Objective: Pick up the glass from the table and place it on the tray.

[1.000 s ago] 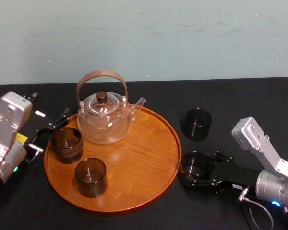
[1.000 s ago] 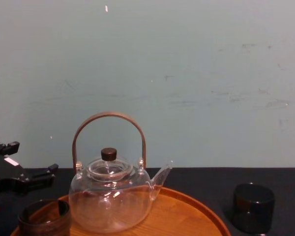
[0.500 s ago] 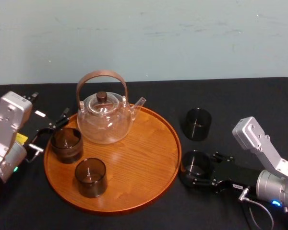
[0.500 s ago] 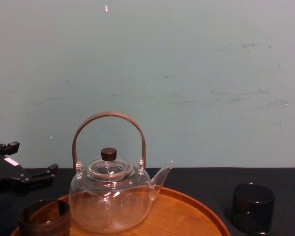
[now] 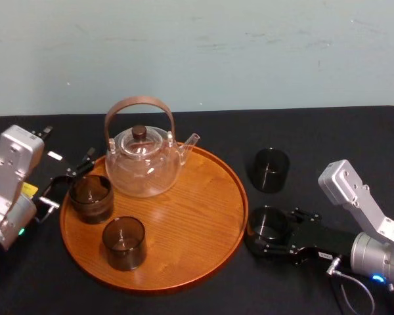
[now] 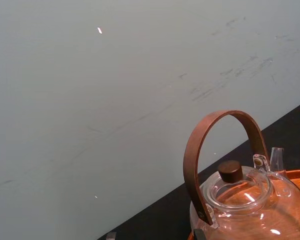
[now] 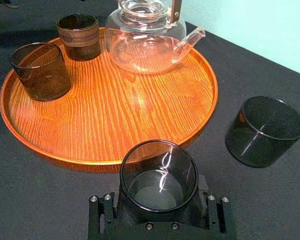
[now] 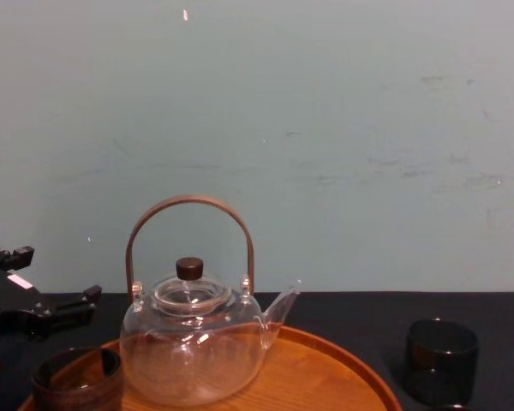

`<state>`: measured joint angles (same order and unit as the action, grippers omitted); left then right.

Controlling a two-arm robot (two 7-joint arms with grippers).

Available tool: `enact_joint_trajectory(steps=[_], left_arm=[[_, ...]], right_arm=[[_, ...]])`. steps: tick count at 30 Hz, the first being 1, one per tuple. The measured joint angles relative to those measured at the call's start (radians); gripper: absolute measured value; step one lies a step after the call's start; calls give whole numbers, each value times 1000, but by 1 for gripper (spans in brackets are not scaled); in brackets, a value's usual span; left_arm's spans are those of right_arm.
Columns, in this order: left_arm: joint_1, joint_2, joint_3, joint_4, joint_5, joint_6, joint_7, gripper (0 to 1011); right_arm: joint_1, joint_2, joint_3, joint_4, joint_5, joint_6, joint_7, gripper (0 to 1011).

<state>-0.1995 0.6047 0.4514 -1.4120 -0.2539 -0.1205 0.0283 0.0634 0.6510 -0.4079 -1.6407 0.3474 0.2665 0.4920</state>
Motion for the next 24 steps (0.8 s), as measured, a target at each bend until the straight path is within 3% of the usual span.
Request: enact_joint_trajectory(steps=[10,24], left_arm=[[0,0,0,0,0,0,0,1001],[0,0,0,0,0,0,0,1001]], right_arm=[[-3,2,11,0,11,-7,0,883],[0,44,55,-57,73,-20,25,883]])
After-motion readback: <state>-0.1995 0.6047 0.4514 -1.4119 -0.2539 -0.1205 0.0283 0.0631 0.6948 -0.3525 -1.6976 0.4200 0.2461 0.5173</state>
